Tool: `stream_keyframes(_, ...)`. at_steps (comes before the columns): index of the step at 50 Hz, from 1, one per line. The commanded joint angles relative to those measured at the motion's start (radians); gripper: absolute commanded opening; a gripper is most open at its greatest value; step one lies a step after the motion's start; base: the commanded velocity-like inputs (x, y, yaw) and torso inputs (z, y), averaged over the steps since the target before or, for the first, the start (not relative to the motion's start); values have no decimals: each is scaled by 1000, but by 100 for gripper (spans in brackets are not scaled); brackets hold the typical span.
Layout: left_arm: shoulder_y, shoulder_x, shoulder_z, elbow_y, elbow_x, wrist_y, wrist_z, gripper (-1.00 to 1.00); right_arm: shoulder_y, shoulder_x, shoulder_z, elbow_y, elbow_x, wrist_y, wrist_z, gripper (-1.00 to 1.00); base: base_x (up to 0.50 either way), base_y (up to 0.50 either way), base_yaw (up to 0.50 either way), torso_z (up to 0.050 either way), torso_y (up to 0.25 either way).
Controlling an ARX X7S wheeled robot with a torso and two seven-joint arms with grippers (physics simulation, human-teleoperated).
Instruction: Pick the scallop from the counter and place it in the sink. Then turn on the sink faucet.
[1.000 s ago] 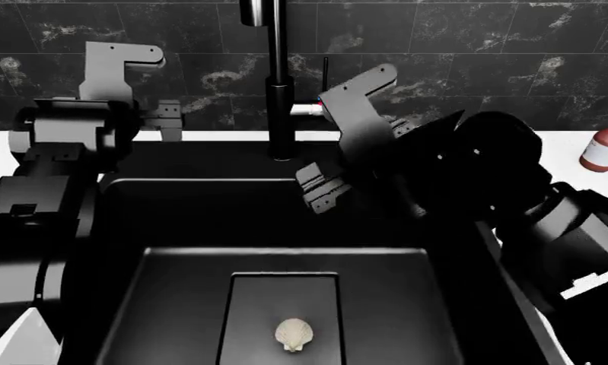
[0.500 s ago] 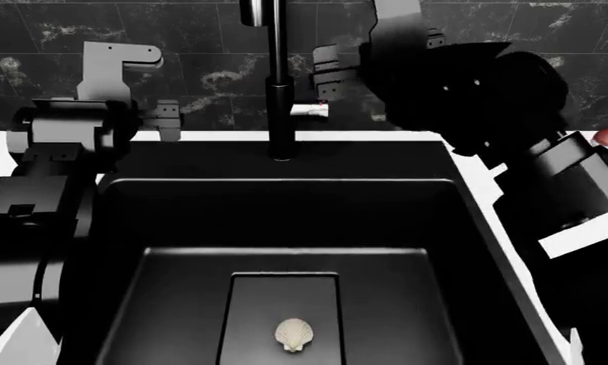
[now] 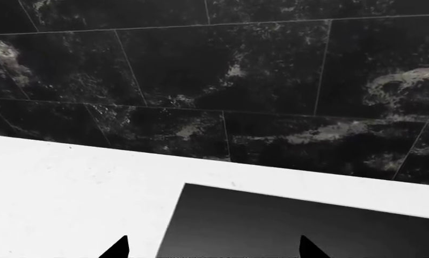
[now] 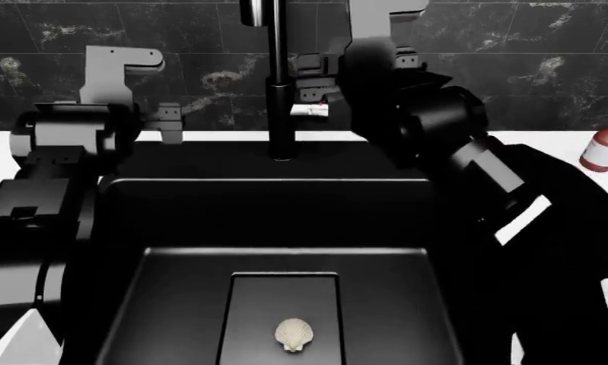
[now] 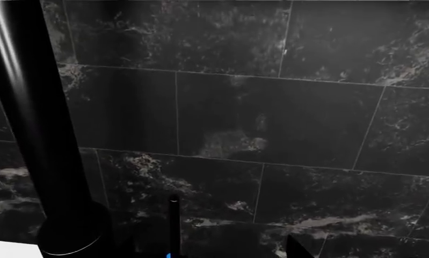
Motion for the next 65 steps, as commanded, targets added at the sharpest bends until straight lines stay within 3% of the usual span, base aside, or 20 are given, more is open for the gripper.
stream_keyframes(1, 8, -2, -3, 0, 1, 1, 2, 100, 1, -23, -257, 46, 217, -154, 15, 100, 0, 0, 0, 0, 0)
stream_keyframes(10, 12, -4, -6, 0, 0, 1, 1, 100, -3, -23, -307, 33, 245, -179, 17, 100, 0, 0, 0, 0, 0)
stream_keyframes(65, 38, 0, 51, 0, 16, 51, 47, 100, 55, -23, -310, 35, 245, -227, 15, 100, 0, 0, 0, 3, -32)
